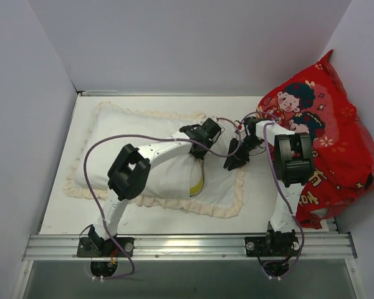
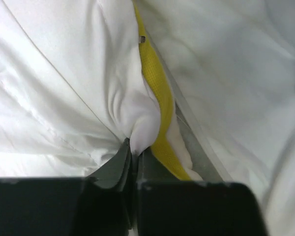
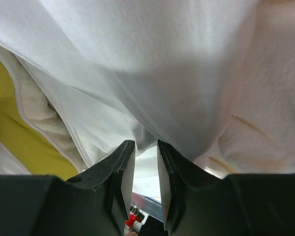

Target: Put the pillow into the pillowcase

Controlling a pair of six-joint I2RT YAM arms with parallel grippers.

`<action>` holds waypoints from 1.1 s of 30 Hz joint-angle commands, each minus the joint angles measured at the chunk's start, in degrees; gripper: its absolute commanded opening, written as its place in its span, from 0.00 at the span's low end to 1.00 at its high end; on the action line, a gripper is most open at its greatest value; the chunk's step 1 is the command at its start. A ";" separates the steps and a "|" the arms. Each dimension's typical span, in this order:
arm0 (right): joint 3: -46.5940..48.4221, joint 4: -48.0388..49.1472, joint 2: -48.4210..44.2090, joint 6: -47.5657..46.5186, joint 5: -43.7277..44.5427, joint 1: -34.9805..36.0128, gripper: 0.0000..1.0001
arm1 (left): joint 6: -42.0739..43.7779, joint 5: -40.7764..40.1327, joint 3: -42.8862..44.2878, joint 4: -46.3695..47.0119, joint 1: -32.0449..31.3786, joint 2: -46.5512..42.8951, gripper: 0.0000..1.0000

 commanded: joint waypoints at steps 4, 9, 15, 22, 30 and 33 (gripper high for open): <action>-1.07 -2.97 -0.33 -1.89 -0.04 0.14 0.31 | 3.71 43.44 -4.80 -0.46 14.42 -11.45 0.00; 2.52 -1.75 -5.42 -0.85 -2.15 1.01 0.39 | -4.70 65.65 -13.25 14.14 17.78 -18.94 0.00; 8.14 2.91 -7.98 4.86 -4.52 5.84 0.49 | -11.48 69.28 -17.03 23.37 18.31 -18.77 0.00; 9.65 5.02 -1.23 9.09 1.45 11.65 0.50 | -17.71 70.68 -19.23 29.69 19.98 -19.21 0.00; 10.00 6.08 3.88 11.73 8.82 13.31 0.55 | -23.43 73.40 -21.16 36.03 20.60 -20.88 0.00; 10.09 5.56 5.73 11.55 13.13 14.02 0.54 | -25.28 74.54 -22.57 38.05 20.77 -22.11 0.00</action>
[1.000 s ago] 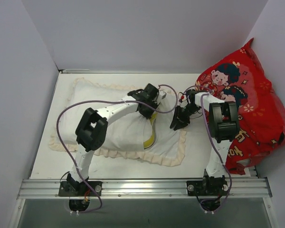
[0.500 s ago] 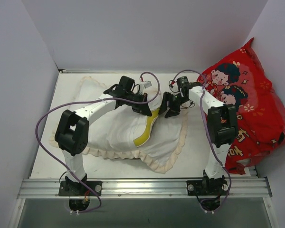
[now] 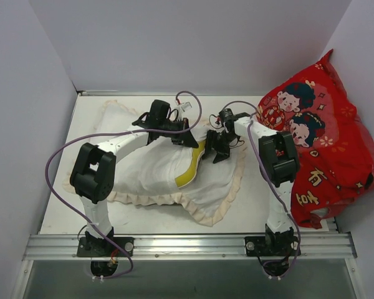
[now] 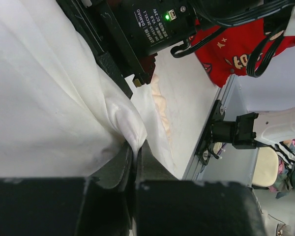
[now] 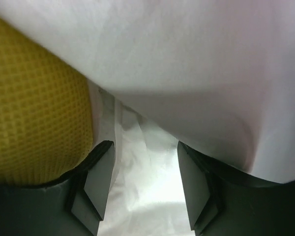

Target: Put the pillow into the pillowcase

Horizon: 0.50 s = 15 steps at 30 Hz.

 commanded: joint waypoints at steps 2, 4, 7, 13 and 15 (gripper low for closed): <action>0.69 -1.90 2.98 -1.13 8.60 2.31 0.45 | -5.00 9.04 -0.13 8.59 -0.14 -5.80 0.00; 0.43 -3.13 2.55 -3.14 7.99 1.96 0.20 | -4.13 8.61 -0.74 7.98 0.30 -6.42 0.00; -0.28 -3.75 -0.25 -4.65 5.45 -0.58 0.00 | -0.53 5.63 -1.53 4.47 1.35 -6.95 0.00; -0.28 -4.19 -9.04 -8.60 -6.68 -7.79 0.00 | 9.66 1.76 -4.34 -4.15 2.14 -7.30 0.00; -0.54 -4.10 -10.98 -9.92 -11.85 -10.51 0.00 | 13.87 1.14 -6.45 -7.40 2.14 -7.22 0.00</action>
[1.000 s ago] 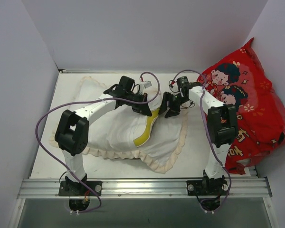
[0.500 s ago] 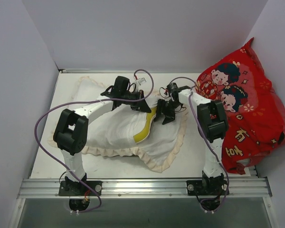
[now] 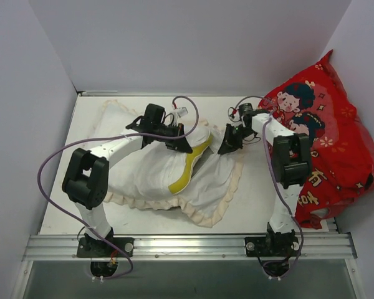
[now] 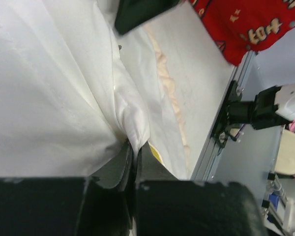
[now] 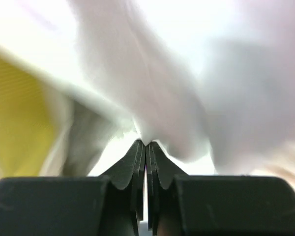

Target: Put the pillow into the pillowcase

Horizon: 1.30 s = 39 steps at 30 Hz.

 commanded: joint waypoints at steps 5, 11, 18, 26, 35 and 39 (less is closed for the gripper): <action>-0.02 -1.72 -11.88 -5.32 -19.25 -6.03 0.00 | 14.82 -6.78 -4.92 -12.27 -0.66 0.90 0.00; -0.89 -1.54 -15.84 -6.91 -27.51 -5.60 0.00 | 15.09 -6.81 -2.73 -12.54 -1.97 5.83 0.00; -2.04 -1.54 -14.36 -8.66 -28.05 2.92 0.00 | -1.99 -2.22 4.91 10.71 -6.54 5.75 0.00; 5.51 -1.81 -6.88 -8.84 -20.50 -4.34 0.00 | -2.95 -12.42 13.90 10.42 -6.46 7.43 0.45; 1.86 -8.04 -11.96 -10.77 -10.03 -10.43 0.64 | 19.00 -16.73 6.06 -6.89 -7.85 -8.92 0.79; -8.70 -9.28 -20.04 -10.07 -11.78 -10.08 0.58 | 30.28 -21.73 5.71 -15.68 -14.09 -10.69 0.79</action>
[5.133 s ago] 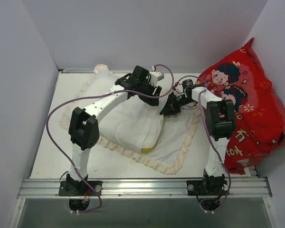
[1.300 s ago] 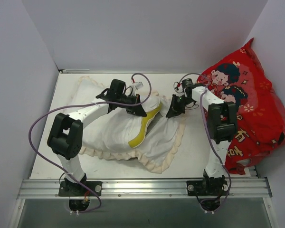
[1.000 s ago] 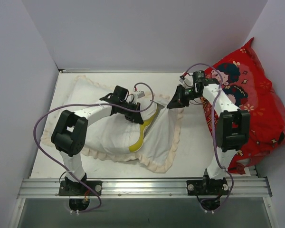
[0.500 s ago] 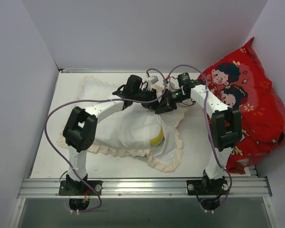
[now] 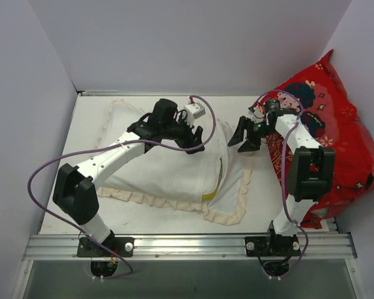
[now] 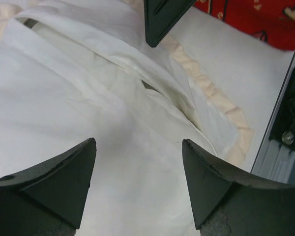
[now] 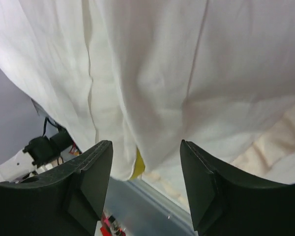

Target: Put the pillow into the pillowcase

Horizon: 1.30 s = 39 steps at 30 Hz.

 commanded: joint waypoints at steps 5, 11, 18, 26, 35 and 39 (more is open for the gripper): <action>-16.19 -5.37 -11.03 -0.15 -2.90 3.79 0.50 | 21.34 -12.69 -0.30 -11.65 -13.60 -0.26 0.80; -20.16 -1.32 -9.46 1.00 -0.19 7.05 0.53 | 26.35 -15.41 -1.01 -10.69 -19.66 5.36 0.83; -16.91 -0.71 -0.24 2.76 0.26 9.49 0.53 | 28.13 -20.07 -0.04 -9.81 -20.29 12.92 0.67; -16.46 0.79 0.07 1.53 -7.87 8.37 0.00 | 13.99 -10.77 0.75 -9.54 -11.77 11.79 0.00; -16.74 0.52 -16.57 -1.73 -36.91 4.57 0.00 | 2.29 -7.08 4.88 -4.89 -7.63 17.85 0.00; -15.41 1.14 -13.32 -1.02 -37.10 6.43 0.00 | -5.78 0.73 0.78 3.42 -7.19 16.21 0.00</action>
